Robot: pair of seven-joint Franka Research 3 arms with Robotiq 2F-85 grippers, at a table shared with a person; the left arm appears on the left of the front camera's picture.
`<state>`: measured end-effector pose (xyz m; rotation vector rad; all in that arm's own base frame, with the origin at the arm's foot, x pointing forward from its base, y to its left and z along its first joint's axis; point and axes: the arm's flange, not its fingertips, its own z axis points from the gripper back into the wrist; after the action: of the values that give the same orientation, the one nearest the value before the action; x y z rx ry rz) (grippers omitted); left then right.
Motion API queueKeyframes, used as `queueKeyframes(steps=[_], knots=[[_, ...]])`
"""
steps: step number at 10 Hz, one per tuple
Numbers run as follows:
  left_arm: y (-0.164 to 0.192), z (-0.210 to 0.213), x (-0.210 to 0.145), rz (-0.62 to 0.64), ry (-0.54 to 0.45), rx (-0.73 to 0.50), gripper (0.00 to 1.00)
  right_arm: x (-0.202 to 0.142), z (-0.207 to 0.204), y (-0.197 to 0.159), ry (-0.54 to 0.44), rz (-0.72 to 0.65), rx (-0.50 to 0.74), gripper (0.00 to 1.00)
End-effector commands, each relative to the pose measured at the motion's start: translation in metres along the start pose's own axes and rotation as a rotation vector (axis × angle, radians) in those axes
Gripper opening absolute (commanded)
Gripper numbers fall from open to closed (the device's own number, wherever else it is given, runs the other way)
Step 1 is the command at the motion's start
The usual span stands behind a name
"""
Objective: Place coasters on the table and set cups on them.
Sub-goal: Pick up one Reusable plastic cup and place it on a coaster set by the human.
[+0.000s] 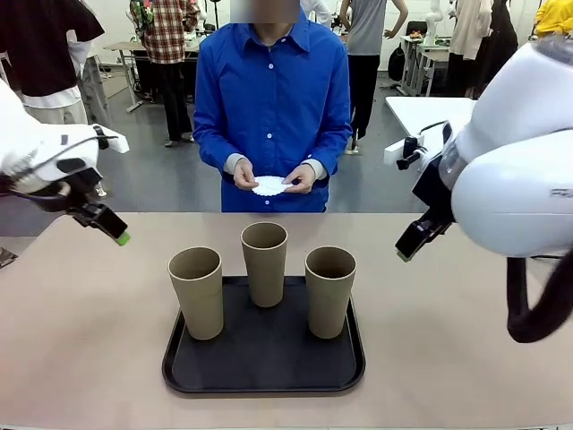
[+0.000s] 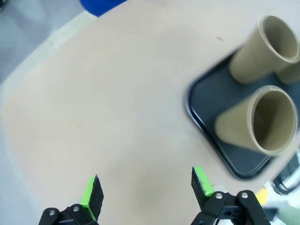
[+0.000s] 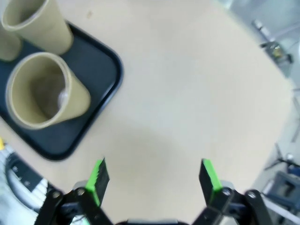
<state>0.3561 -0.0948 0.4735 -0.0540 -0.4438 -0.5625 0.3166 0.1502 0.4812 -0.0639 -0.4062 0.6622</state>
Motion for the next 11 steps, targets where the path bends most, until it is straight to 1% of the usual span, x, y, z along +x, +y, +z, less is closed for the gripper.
queueKeyframes(steps=[1, 2, 3, 4, 7, 8, 9, 10, 11], knots=[[-0.018, 0.025, -0.075, -0.032, 0.029, -0.100, 1.00, -0.066, 0.012, 0.033, 0.047, -0.022, -0.030, 1.00], [-0.024, 0.028, -0.086, -0.024, 0.017, -0.135, 1.00, -0.079, 0.009, 0.035, 0.058, -0.034, -0.020, 1.00], [-0.031, 0.029, -0.098, -0.028, -0.020, -0.126, 1.00, -0.083, -0.006, 0.032, 0.103, -0.007, -0.067, 1.00], [-0.006, 0.039, -0.020, -0.025, 0.031, -0.102, 1.00, -0.018, 0.033, 0.016, 0.048, -0.012, -0.015, 1.00], [-0.006, 0.039, -0.020, -0.025, 0.031, -0.102, 1.00, -0.018, 0.033, 0.016, 0.048, -0.012, -0.015, 1.00], [-0.009, 0.048, -0.024, -0.026, 0.034, -0.116, 1.00, -0.023, 0.037, 0.017, 0.065, -0.011, -0.018, 1.00], [0.007, 0.049, -0.027, 0.077, 0.011, -0.327, 1.00, -0.039, 0.037, -0.013, 0.024, -0.173, 0.188, 1.00], [0.024, 0.048, -0.032, 0.176, -0.010, -0.529, 1.00, -0.057, 0.031, -0.044, 0.004, -0.388, 0.412, 1.00], [0.047, 0.040, -0.037, 0.284, -0.001, -0.814, 1.00, -0.077, 0.014, -0.078, 0.021, -0.582, 0.634, 1.00]])
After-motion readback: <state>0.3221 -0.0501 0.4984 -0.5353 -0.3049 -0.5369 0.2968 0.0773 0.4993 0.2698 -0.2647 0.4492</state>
